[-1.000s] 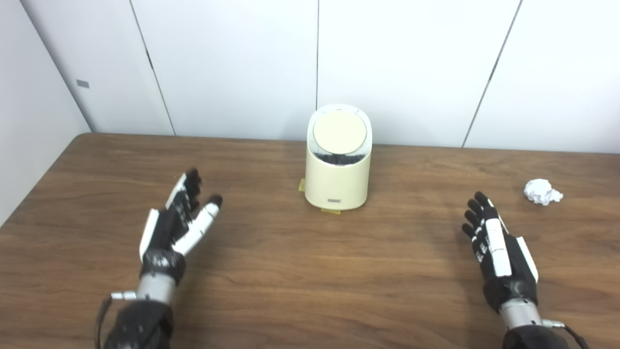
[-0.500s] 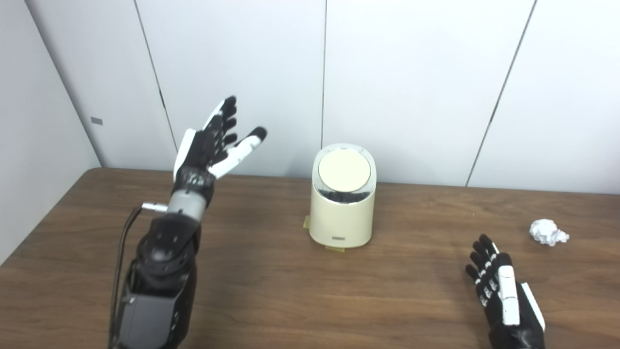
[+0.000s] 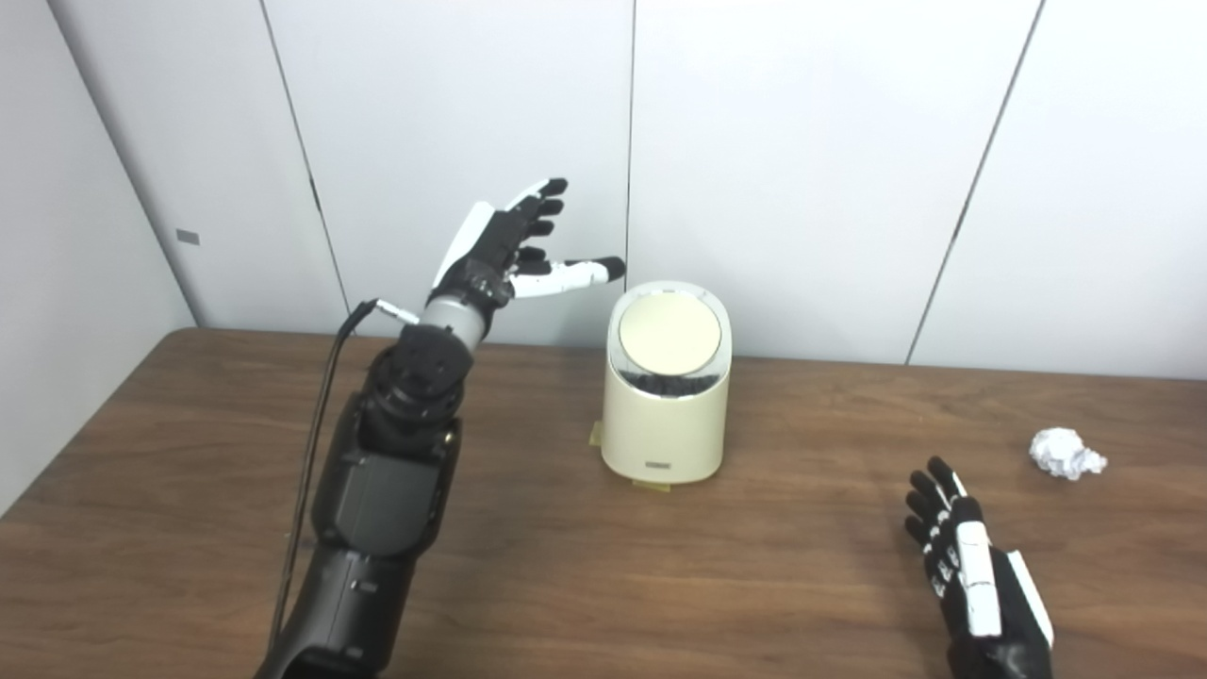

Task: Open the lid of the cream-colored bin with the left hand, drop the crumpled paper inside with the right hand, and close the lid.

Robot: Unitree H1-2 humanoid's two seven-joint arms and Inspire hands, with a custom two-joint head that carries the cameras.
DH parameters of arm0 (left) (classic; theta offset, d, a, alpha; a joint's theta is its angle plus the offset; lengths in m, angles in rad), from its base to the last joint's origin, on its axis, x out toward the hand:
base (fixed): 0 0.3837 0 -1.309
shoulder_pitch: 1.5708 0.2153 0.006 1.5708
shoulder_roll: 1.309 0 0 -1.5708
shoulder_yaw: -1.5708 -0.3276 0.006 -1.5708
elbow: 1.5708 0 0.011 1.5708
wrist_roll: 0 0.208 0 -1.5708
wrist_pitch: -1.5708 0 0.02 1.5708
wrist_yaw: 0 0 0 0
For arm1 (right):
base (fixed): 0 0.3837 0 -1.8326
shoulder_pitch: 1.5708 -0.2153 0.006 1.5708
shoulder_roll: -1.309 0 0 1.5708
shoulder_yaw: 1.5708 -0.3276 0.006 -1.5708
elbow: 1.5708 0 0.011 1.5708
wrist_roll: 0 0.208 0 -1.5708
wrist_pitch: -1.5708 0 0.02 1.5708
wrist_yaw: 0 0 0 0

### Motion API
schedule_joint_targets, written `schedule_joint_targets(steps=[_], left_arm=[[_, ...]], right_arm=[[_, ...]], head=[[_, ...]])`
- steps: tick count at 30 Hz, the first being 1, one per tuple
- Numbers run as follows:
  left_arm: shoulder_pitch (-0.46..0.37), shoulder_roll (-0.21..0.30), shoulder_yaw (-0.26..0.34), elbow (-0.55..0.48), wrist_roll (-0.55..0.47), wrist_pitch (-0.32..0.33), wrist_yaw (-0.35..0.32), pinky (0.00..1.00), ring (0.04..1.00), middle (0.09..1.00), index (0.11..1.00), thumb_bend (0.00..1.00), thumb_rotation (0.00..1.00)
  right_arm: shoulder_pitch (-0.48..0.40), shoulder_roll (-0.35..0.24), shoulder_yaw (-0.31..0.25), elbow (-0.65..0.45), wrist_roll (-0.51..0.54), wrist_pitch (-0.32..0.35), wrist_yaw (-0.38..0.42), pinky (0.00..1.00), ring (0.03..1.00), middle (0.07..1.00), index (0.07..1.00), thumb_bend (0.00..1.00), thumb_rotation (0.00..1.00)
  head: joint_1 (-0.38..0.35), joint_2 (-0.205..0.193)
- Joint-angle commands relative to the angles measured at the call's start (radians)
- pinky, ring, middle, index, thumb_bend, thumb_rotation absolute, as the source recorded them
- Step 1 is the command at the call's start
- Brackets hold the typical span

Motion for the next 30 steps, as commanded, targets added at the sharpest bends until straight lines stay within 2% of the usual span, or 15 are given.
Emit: schedule_joint_targets(steps=[1, 5, 11, 14, 16, 20, 24, 30], left_arm=[[-0.097, 0.013, -0.021, 0.028, 0.038, 0.004, -0.007, 0.79, 0.890, 0.935, 0.978, 0.85, 0.30], [-0.136, 0.022, -0.063, 0.084, 0.081, 0.004, -0.037, 0.76, 0.898, 0.951, 0.985, 0.86, 0.30], [-0.162, 0.025, -0.115, 0.120, 0.150, 0.004, -0.074, 0.84, 0.971, 0.982, 1.000, 0.88, 0.27], [-0.178, 0.030, -0.168, 0.149, 0.187, 0.003, -0.047, 0.82, 0.977, 0.981, 1.000, 0.90, 0.25], [-0.191, 0.038, -0.215, 0.173, 0.219, -0.001, -0.026, 0.77, 0.959, 0.978, 0.999, 0.93, 0.27], [-0.200, 0.055, -0.287, 0.204, 0.262, -0.043, 0.020, 0.74, 0.940, 0.977, 0.976, 0.94, 0.25], [-0.204, 0.078, -0.338, 0.221, 0.287, -0.086, 0.036, 0.77, 0.929, 0.968, 0.963, 0.93, 0.20], [-0.203, 0.093, -0.388, 0.207, 0.312, -0.087, 0.025, 0.80, 0.932, 0.963, 0.956, 0.93, 0.17]], right_arm=[[-0.013, 0.006, 0.005, 0.003, -0.003, 0.000, -0.001, 0.97, 0.960, 0.951, 0.962, 0.56, 0.99], [-0.015, 0.012, 0.008, 0.002, -0.010, 0.005, -0.007, 0.97, 0.958, 0.949, 0.957, 0.58, 0.95], [-0.021, 0.017, 0.019, 0.001, -0.034, 0.014, -0.018, 0.96, 0.955, 0.947, 0.959, 0.59, 0.96], [-0.025, 0.020, 0.028, -0.007, -0.040, 0.010, -0.017, 0.95, 0.957, 0.950, 0.962, 0.58, 0.98], [-0.026, 0.024, 0.031, -0.013, -0.031, 0.013, -0.016, 0.97, 0.965, 0.955, 0.964, 0.59, 0.98], [-0.030, 0.031, 0.034, -0.021, -0.029, 0.023, -0.020, 0.99, 0.970, 0.955, 0.963, 0.59, 0.97], [-0.036, 0.038, 0.037, -0.024, -0.034, 0.031, -0.028, 0.98, 0.964, 0.948, 0.958, 0.58, 0.96], [-0.030, 0.027, 0.059, -0.048, -0.071, 0.030, -0.029, 0.99, 0.967, 0.961, 0.976, 0.53, 0.99]], head=[[-0.001, 0.001], [-0.004, 0.006], [-0.001, 0.017], [-0.002, 0.017], [-0.003, 0.021], [-0.006, 0.025], [-0.023, 0.033], [-0.032, 0.036]])
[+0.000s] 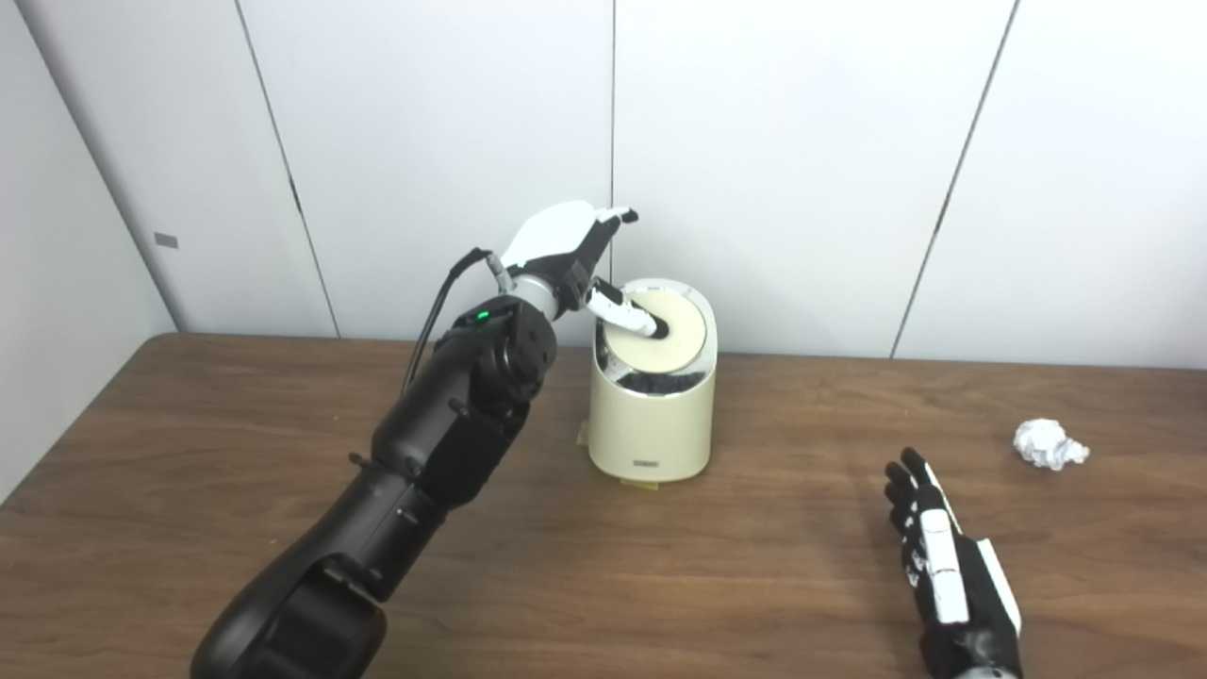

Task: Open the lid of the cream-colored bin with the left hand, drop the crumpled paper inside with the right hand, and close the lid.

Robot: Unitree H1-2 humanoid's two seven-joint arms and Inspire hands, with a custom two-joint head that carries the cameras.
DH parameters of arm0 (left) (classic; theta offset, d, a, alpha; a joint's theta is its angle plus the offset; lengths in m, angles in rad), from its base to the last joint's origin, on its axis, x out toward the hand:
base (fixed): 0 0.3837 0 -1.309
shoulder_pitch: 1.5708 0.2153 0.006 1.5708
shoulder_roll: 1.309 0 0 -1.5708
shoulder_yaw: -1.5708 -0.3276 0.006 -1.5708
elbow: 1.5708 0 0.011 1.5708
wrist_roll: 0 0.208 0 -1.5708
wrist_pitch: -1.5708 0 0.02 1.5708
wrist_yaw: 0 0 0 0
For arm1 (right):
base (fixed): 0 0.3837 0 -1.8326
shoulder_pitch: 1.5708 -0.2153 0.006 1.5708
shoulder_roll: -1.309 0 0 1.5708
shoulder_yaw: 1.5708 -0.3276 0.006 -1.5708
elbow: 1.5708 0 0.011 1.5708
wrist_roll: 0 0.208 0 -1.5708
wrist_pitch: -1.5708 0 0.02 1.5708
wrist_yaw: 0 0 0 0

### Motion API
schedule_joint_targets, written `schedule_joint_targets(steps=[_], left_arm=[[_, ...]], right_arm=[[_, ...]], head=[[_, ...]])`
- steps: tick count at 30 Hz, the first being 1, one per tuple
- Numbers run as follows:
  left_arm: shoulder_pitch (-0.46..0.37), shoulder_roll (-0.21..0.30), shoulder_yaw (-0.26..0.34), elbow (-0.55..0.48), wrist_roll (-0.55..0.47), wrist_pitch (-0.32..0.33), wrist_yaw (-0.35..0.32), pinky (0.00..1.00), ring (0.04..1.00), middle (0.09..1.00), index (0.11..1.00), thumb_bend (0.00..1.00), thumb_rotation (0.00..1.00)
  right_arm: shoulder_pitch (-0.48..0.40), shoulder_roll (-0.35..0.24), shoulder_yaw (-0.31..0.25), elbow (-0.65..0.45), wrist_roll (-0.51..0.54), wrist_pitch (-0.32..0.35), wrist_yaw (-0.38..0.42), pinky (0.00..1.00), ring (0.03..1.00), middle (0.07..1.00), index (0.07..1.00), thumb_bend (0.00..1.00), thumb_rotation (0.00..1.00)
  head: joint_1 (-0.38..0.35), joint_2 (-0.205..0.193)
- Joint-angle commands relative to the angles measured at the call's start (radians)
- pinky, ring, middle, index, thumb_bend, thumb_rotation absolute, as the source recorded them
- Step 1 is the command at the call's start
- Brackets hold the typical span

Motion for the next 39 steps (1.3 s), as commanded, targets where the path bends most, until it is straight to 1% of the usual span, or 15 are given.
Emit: schedule_joint_targets(steps=[1, 4, 6, 11, 15, 19, 23, 27, 29, 31, 34, 37, 39], left_arm=[[-0.055, 0.016, -0.014, -0.024, 0.030, -0.027, 0.018, 0.80, 0.932, 0.962, 0.955, 0.93, 0.17], [-0.049, 0.021, -0.048, -0.026, 0.056, -0.047, 0.021, 0.85, 0.940, 0.966, 0.956, 0.92, 0.16], [-0.052, 0.027, -0.075, -0.025, 0.087, -0.059, 0.018, 0.86, 0.947, 0.971, 0.960, 0.93, 0.15], [-0.061, 0.047, -0.139, -0.023, 0.165, -0.074, 0.010, 0.88, 0.947, 0.966, 0.963, 0.94, 0.15], [-0.069, 0.058, -0.186, -0.021, 0.244, -0.063, -0.019, 0.93, 0.958, 0.954, 0.966, 0.96, 0.13], [-0.069, 0.064, -0.220, -0.018, 0.311, -0.061, -0.031, 0.94, 0.950, 0.947, 0.960, 0.99, 0.11], [-0.063, 0.074, -0.256, 0.001, 0.366, -0.106, -0.012, 0.94, 0.957, 0.945, 0.953, 1.00, 0.08], [-0.060, 0.081, -0.274, 0.012, 0.402, -0.134, -0.010, 0.94, 0.959, 0.943, 0.956, 1.00, 0.07], [-0.060, 0.081, -0.271, 0.008, 0.404, -0.142, -0.023, 0.95, 0.964, 0.948, 0.963, 1.00, 0.07], [-0.060, 0.080, -0.256, -0.008, 0.398, -0.137, -0.046, 0.95, 0.967, 0.952, 0.969, 1.00, 0.09], [-0.068, 0.072, -0.218, -0.028, 0.374, -0.117, -0.088, 0.96, 0.968, 0.956, 0.974, 0.99, 0.11], [-0.074, 0.065, -0.142, -0.054, 0.300, -0.100, -0.125, 0.93, 0.948, 0.944, 0.963, 0.96, 0.10], [-0.081, 0.065, -0.070, -0.075, 0.213, -0.083, -0.164, 0.89, 0.936, 0.941, 0.952, 0.94, 0.10]], right_arm=[[-0.018, -0.001, 0.014, -0.028, -0.019, 0.002, 0.005, 0.99, 0.967, 0.961, 0.977, 0.52, 1.00], [-0.018, -0.004, 0.015, -0.031, -0.036, 0.005, 0.001, 0.97, 0.962, 0.957, 0.976, 0.52, 0.98], [-0.016, -0.007, 0.018, -0.039, -0.041, 0.011, 0.005, 0.98, 0.966, 0.962, 0.984, 0.51, 1.00], [-0.012, -0.006, 0.020, -0.051, -0.046, 0.021, 0.006, 0.98, 0.969, 0.963, 0.986, 0.51, 1.00], [-0.009, -0.008, 0.023, -0.060, -0.053, 0.025, 0.008, 0.98, 0.966, 0.963, 0.987, 0.52, 1.00], [-0.008, -0.006, 0.019, -0.062, -0.045, 0.023, 0.009, 0.99, 0.971, 0.963, 0.985, 0.52, 1.00], [-0.009, 0.001, 0.012, -0.064, -0.032, 0.022, 0.006, 1.00, 0.972, 0.961, 0.985, 0.52, 0.98], [-0.011, 0.005, 0.008, -0.064, -0.027, 0.024, 0.003, 1.00, 0.970, 0.960, 0.984, 0.53, 0.98], [-0.012, 0.006, 0.007, -0.063, -0.026, 0.023, 0.002, 1.00, 0.972, 0.961, 0.983, 0.54, 0.98], [-0.012, 0.005, 0.007, -0.064, -0.026, 0.025, 0.001, 0.99, 0.967, 0.960, 0.980, 0.55, 0.98], [-0.016, 0.006, 0.004, -0.063, -0.024, 0.029, -0.001, 0.99, 0.965, 0.959, 0.978, 0.55, 0.98], [-0.021, 0.003, 0.002, -0.053, -0.029, 0.022, -0.003, 0.99, 0.962, 0.955, 0.973, 0.55, 0.99], [-0.023, 0.003, 0.000, -0.050, -0.026, 0.022, -0.002, 0.99, 0.966, 0.957, 0.974, 0.56, 0.99]], head=[[0.001, 0.000], [0.002, 0.003], [0.003, 0.011], [0.003, 0.016], [0.000, 0.015], [-0.011, 0.016], [-0.017, 0.020], [-0.016, 0.021], [-0.016, 0.021], [-0.016, 0.021], [-0.012, 0.025], [-0.013, 0.025], [-0.015, 0.025]])
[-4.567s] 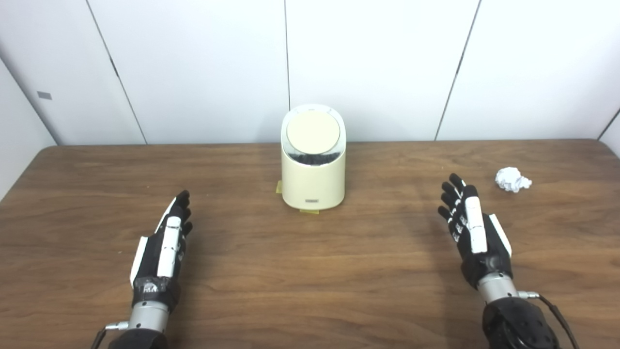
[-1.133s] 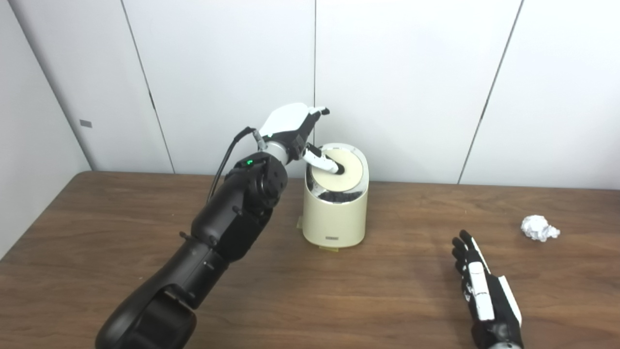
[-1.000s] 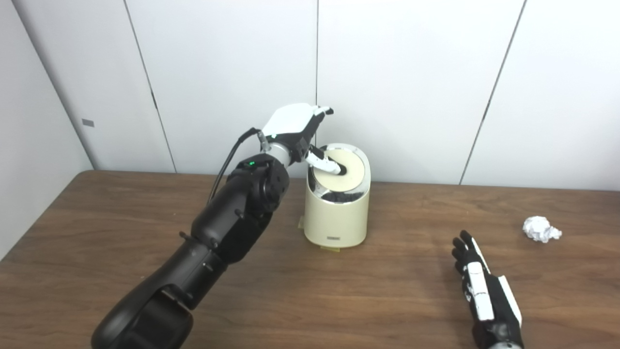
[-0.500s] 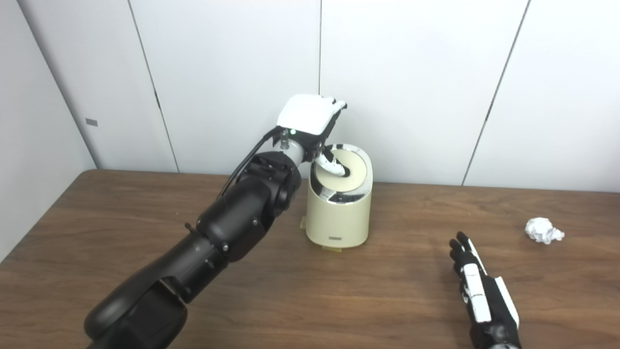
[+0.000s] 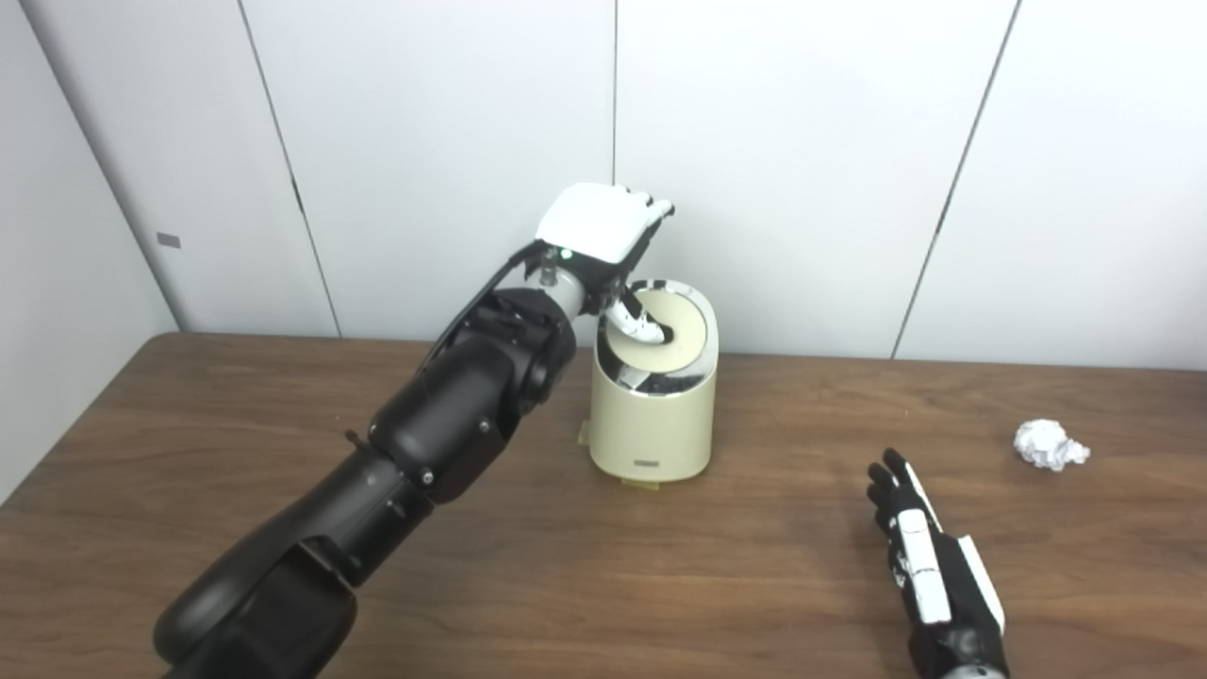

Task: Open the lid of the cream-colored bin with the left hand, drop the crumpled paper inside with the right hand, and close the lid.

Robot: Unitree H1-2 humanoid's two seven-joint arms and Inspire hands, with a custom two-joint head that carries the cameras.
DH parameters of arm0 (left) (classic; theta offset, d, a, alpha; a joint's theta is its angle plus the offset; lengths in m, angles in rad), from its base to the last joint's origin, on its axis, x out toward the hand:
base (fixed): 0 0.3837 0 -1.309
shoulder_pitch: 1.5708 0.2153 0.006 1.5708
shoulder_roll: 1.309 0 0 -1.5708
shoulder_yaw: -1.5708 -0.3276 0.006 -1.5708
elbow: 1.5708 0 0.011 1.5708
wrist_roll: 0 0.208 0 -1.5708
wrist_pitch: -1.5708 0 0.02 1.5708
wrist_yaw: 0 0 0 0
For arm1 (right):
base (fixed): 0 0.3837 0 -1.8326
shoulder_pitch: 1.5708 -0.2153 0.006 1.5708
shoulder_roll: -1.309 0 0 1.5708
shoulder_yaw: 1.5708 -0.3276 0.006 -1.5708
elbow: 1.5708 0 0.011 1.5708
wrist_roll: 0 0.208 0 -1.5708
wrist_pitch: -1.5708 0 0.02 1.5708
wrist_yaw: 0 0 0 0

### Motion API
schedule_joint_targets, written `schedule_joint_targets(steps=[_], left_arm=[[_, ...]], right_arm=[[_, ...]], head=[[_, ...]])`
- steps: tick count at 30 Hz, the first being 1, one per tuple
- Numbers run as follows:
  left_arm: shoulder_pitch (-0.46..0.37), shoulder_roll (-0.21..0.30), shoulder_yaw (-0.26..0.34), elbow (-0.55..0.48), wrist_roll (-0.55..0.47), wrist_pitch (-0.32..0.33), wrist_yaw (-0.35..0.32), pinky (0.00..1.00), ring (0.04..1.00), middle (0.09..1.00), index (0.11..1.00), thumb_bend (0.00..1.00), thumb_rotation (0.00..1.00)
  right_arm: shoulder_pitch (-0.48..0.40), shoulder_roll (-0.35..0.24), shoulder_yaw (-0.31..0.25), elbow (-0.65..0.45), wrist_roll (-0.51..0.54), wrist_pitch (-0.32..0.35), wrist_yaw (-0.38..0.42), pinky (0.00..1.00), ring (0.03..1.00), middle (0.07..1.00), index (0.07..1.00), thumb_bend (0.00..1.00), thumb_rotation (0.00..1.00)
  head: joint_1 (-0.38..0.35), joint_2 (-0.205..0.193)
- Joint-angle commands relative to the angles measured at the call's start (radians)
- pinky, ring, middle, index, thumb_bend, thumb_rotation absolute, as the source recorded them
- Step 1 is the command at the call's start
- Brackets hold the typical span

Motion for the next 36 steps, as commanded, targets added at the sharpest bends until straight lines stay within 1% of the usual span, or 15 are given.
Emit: schedule_joint_targets(steps=[1, 4, 5, 7, 8, 12, 16, 19, 20, 22, 23, 27, 32, 34, 36], left_arm=[[-0.043, 0.017, 0.076, -0.043, -0.079, 0.046, -0.049, 0.89, 0.939, 0.947, 0.950, 0.93, 0.09], [-0.050, 0.012, 0.176, -0.086, -0.181, 0.107, -0.088, 0.79, 0.889, 0.919, 0.927, 0.91, 0.08], [-0.052, 0.019, 0.207, -0.099, -0.217, 0.110, -0.091, 0.71, 0.846, 0.890, 0.926, 0.87, 0.08], [-0.046, 0.038, 0.247, -0.116, -0.252, 0.106, -0.072, 0.68, 0.826, 0.868, 0.922, 0.81, 0.14], [-0.033, 0.043, 0.268, -0.121, -0.262, 0.103, -0.042, 0.69, 0.833, 0.870, 0.906, 0.78, 0.19], [0.027, 0.042, 0.347, -0.134, -0.335, 0.069, 0.059, 0.71, 0.832, 0.864, 0.877, 0.71, 0.26], [0.108, 0.009, 0.442, -0.170, -0.452, 0.073, 0.116, 0.66, 0.780, 0.830, 0.869, 0.59, 0.37], [0.172, -0.011, 0.498, -0.202, -0.542, 0.061, 0.142, 0.75, 0.818, 0.833, 0.870, 0.51, 0.41], [0.192, -0.017, 0.513, -0.210, -0.571, 0.051, 0.150, 0.78, 0.838, 0.843, 0.874, 0.49, 0.45], [0.242, -0.028, 0.540, -0.240, -0.627, 0.037, 0.159, 0.76, 0.833, 0.840, 0.874, 0.46, 0.52], [0.268, -0.035, 0.552, -0.260, -0.654, 0.039, 0.159, 0.76, 0.830, 0.843, 0.879, 0.45, 0.61], [0.375, -0.068, 0.588, -0.351, -0.763, 0.051, 0.163, 0.82, 0.860, 0.877, 0.898, 0.44, 0.77], [0.483, -0.104, 0.611, -0.431, -0.868, 0.059, 0.173, 0.87, 0.888, 0.893, 0.915, 0.48, 0.81], [0.530, -0.128, 0.621, -0.465, -0.895, 0.055, 0.192, 0.87, 0.888, 0.894, 0.916, 0.49, 0.82], [0.577, -0.150, 0.624, -0.495, -0.914, 0.047, 0.213, 0.87, 0.904, 0.915, 0.932, 0.50, 0.86]], right_arm=[[-0.032, 0.003, -0.009, -0.021, 0.008, -0.008, -0.002, 1.00, 0.967, 0.958, 0.974, 0.56, 0.99], [-0.037, -0.001, -0.010, -0.015, 0.003, -0.011, -0.003, 0.99, 0.966, 0.956, 0.973, 0.55, 0.99], [-0.040, -0.002, -0.011, -0.011, 0.002, -0.014, -0.003, 0.99, 0.965, 0.956, 0.973, 0.55, 0.99], [-0.043, -0.003, -0.014, -0.003, 0.009, -0.019, 0.001, 0.99, 0.969, 0.957, 0.973, 0.55, 0.99], [-0.045, -0.004, -0.015, 0.000, 0.012, -0.021, 0.003, 0.99, 0.969, 0.958, 0.971, 0.54, 0.99], [-0.050, -0.008, -0.019, 0.005, 0.012, -0.023, 0.003, 0.98, 0.967, 0.960, 0.968, 0.55, 0.99], [-0.051, -0.003, -0.027, -0.002, 0.015, -0.018, -0.006, 0.97, 0.960, 0.958, 0.964, 0.55, 0.97], [-0.053, -0.004, -0.033, -0.011, 0.025, -0.010, -0.002, 0.97, 0.961, 0.962, 0.966, 0.54, 0.96], [-0.054, -0.005, -0.033, -0.017, 0.025, -0.005, -0.002, 0.97, 0.962, 0.963, 0.968, 0.54, 0.96], [-0.059, -0.010, -0.034, -0.029, 0.025, 0.004, 0.000, 0.96, 0.960, 0.961, 0.968, 0.53, 0.96], [-0.063, -0.012, -0.037, -0.031, 0.024, 0.006, -0.001, 0.96, 0.958, 0.957, 0.964, 0.54, 0.94], [-0.086, -0.039, -0.040, -0.063, 0.005, 0.034, 0.003, 0.94, 0.945, 0.950, 0.954, 0.58, 0.89], [-0.114, -0.067, -0.046, -0.094, 0.026, 0.058, 0.021, 0.93, 0.933, 0.938, 0.943, 0.60, 0.77], [-0.122, -0.076, -0.051, -0.108, 0.031, 0.072, 0.024, 0.90, 0.914, 0.933, 0.943, 0.60, 0.68], [-0.134, -0.082, -0.061, -0.113, 0.045, 0.083, 0.026, 0.88, 0.919, 0.934, 0.944, 0.66, 0.57]], head=[[-0.002, -0.001], [-0.004, 0.000], [-0.008, -0.003], [-0.011, -0.005], [-0.012, -0.010], [-0.013, -0.017], [-0.010, -0.018], [-0.017, -0.015], [-0.017, -0.015], [-0.017, -0.010], [-0.017, -0.009], [-0.025, 0.000], [-0.027, 0.008], [-0.030, 0.012], [-0.030, 0.015]])
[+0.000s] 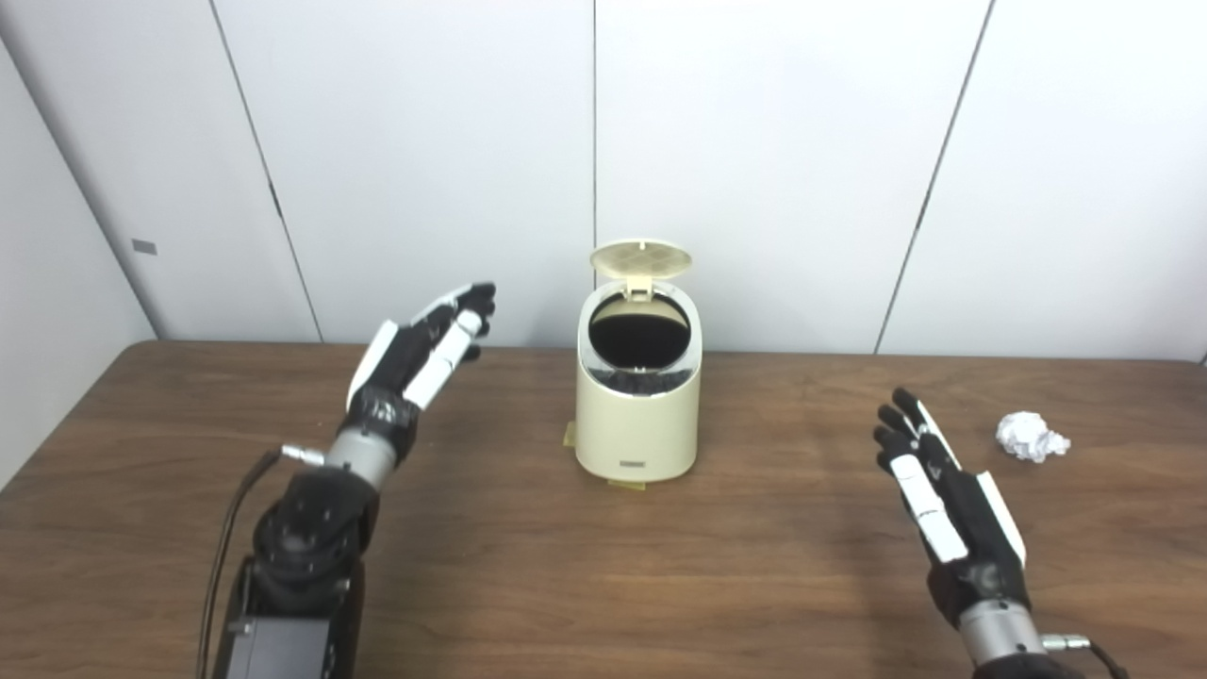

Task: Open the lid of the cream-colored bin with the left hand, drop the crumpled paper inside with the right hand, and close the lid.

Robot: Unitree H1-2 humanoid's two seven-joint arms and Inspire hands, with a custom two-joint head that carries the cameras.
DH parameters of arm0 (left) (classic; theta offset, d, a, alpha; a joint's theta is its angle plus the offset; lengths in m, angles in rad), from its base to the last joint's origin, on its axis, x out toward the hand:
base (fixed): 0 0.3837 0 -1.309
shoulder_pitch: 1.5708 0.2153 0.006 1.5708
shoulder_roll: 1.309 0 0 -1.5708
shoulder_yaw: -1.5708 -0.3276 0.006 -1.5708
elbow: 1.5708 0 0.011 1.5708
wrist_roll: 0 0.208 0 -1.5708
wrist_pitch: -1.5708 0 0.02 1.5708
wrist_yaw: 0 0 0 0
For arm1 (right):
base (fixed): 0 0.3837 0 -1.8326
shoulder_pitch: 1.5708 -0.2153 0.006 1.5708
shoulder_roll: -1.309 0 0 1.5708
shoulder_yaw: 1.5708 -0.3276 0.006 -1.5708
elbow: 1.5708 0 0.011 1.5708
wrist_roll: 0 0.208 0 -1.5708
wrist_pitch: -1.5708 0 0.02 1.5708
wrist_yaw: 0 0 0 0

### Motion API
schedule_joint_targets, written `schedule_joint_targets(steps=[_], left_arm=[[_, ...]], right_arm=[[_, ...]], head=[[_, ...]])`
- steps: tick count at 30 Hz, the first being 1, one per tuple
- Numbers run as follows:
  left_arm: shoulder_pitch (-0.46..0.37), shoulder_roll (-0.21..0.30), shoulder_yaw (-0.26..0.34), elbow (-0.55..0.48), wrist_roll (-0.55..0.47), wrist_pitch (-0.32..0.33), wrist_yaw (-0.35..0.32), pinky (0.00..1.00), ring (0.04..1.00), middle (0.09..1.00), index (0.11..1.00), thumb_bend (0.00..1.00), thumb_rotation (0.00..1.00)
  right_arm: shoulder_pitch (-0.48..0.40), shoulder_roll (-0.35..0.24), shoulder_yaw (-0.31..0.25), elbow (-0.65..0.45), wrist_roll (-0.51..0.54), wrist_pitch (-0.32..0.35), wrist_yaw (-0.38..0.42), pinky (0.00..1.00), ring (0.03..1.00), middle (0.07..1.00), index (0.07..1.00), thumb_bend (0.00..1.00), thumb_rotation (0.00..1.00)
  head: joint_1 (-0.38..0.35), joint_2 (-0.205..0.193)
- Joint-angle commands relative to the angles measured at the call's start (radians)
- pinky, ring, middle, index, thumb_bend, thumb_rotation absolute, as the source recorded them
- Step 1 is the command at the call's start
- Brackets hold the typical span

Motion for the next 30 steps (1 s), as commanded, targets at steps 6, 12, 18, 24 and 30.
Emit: schedule_joint_targets(steps=[6, 12, 18, 24, 30], left_arm=[[0.071, -0.053, -0.006, -0.066, -0.036, -0.075, 0.082, 0.90, 0.933, 0.949, 0.960, 0.47, 0.93], [0.126, -0.074, -0.011, -0.042, -0.058, -0.091, 0.104, 0.94, 0.964, 0.977, 0.992, 0.51, 0.99], [0.159, -0.072, 0.013, 0.008, -0.104, -0.158, 0.118, 0.94, 0.958, 0.967, 0.982, 0.56, 1.00], [0.172, -0.061, 0.018, 0.041, -0.141, -0.197, 0.111, 0.96, 0.964, 0.977, 0.986, 0.59, 1.00], [0.170, -0.046, 0.005, 0.056, -0.156, -0.206, 0.103, 0.98, 0.969, 0.983, 0.993, 0.57, 1.00]], right_arm=[[-0.077, -0.064, -0.027, -0.003, -0.049, -0.005, -0.014, 0.91, 0.927, 0.926, 0.930, 0.72, 0.47], [-0.124, -0.137, -0.050, 0.069, -0.132, -0.038, -0.043, 0.89, 0.903, 0.905, 0.900, 0.75, 0.30], [-0.170, -0.229, -0.084, 0.091, -0.186, -0.015, -0.052, 0.87, 0.891, 0.891, 0.877, 0.79, 0.22], [-0.186, -0.322, -0.084, 0.064, -0.286, 0.051, -0.047, 0.79, 0.860, 0.875, 0.852, 0.80, 0.20], [-0.189, -0.393, -0.100, 0.053, -0.391, 0.124, -0.054, 0.76, 0.830, 0.841, 0.816, 0.83, 0.11]], head=[[0.015, 0.006], [-0.023, 0.015], [-0.085, 0.022], [-0.159, 0.025], [-0.234, 0.026]])
